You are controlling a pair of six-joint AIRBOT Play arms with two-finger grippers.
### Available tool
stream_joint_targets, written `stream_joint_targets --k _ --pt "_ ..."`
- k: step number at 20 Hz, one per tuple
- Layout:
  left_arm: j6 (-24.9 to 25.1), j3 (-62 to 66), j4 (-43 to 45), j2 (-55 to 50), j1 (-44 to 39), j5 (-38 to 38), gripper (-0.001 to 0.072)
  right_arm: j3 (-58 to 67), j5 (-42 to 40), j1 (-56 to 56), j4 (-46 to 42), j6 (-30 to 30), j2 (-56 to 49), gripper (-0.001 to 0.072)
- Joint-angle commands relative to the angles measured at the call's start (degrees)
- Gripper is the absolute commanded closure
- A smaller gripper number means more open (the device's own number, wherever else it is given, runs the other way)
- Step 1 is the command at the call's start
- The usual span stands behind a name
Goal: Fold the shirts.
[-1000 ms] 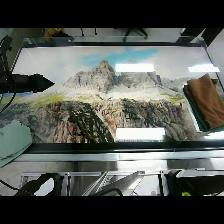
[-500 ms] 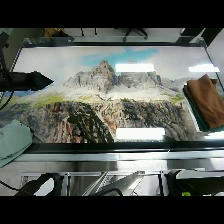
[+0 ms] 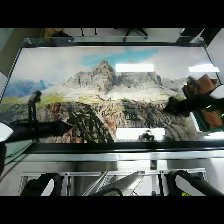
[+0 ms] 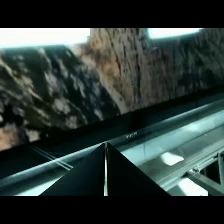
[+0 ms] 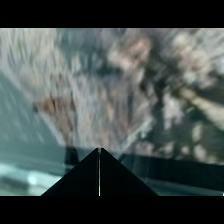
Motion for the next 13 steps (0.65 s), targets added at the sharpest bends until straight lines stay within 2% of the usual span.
stream_joint_targets --k 1,5,8,13 --pt "-3.8 -12.6 0.1 8.7 -6.1 2.4 0.0694 -16.0 -11.7 16.4 -0.1 -0.5 6.4 0.0693" --pt "-5.8 -14.6 0.4 12.5 -8.4 5.4 0.0693 -16.5 -13.4 21.5 0.6 -0.4 4.0 0.0692" --pt "-5.8 -14.6 0.5 14.0 -8.3 6.1 0.0693 -16.5 -12.0 21.5 4.4 0.3 3.4 0.0693" --pt "-5.8 -14.6 0.5 14.5 -8.3 6.0 0.0693 -16.5 -12.0 21.5 4.7 0.3 3.4 0.0692"
